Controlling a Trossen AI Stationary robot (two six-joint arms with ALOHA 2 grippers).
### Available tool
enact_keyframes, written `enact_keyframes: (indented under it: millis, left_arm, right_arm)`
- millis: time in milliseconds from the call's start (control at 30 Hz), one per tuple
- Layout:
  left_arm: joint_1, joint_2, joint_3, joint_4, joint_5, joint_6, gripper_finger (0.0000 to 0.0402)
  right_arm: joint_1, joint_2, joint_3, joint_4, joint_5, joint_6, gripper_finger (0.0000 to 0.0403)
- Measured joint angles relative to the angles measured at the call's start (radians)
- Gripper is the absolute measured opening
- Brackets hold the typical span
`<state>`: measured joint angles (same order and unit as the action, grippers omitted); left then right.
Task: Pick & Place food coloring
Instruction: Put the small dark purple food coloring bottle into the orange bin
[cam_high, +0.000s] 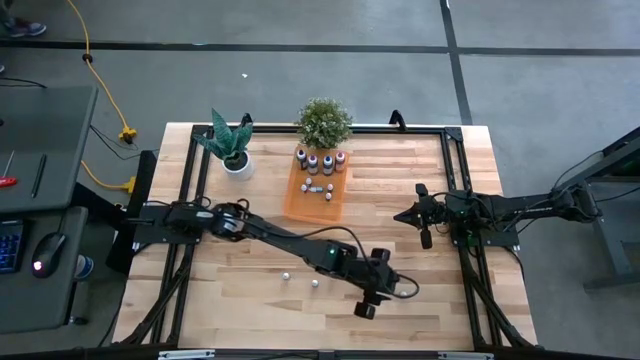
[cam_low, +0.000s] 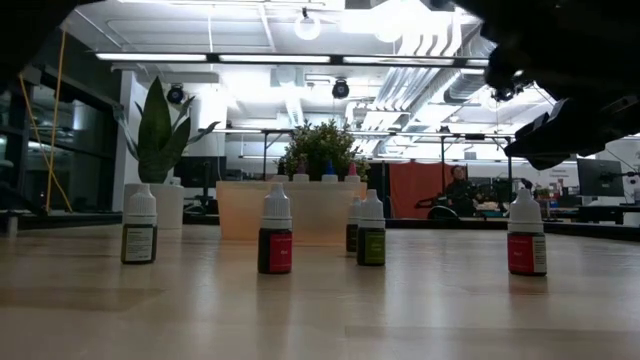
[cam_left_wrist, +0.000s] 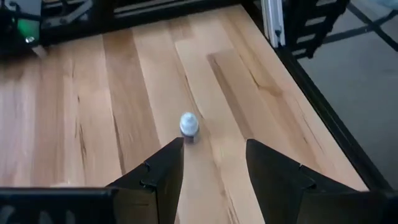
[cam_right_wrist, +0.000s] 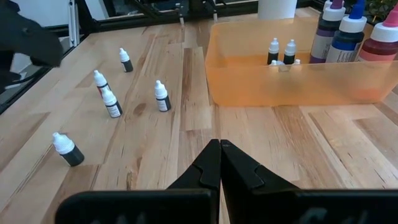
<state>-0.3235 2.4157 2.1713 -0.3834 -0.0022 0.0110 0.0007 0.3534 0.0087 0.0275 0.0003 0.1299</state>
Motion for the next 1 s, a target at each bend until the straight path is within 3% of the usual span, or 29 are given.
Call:
enact_keyframes:
  millis: [267, 500, 667, 1000]
  left_arm:
    - [0.016, 0.099, 0.087, 0.074, 0.014, 0.007, 0.0168]
    - [0.03, 0.137, 0.09, 0.18, -0.008, 0.009, 0.0168]
    - [0.036, 0.166, 0.09, 0.225, 0.037, 0.007, 0.0168]
    - [0.042, 0.216, 0.087, 0.247, 0.053, 0.01, 0.0168]
  right_arm:
    - [0.0, 0.0, 0.0, 0.0, 0.0, 0.0, 0.0]
    - [0.0, 0.0, 0.0, -0.001, 0.0, 0.0, 0.0]
    - [0.0, 0.0, 0.0, -0.001, 0.0, 0.0, 0.0]
    - [0.0, 0.0, 0.0, -0.001, 0.0, 0.0, 0.0]
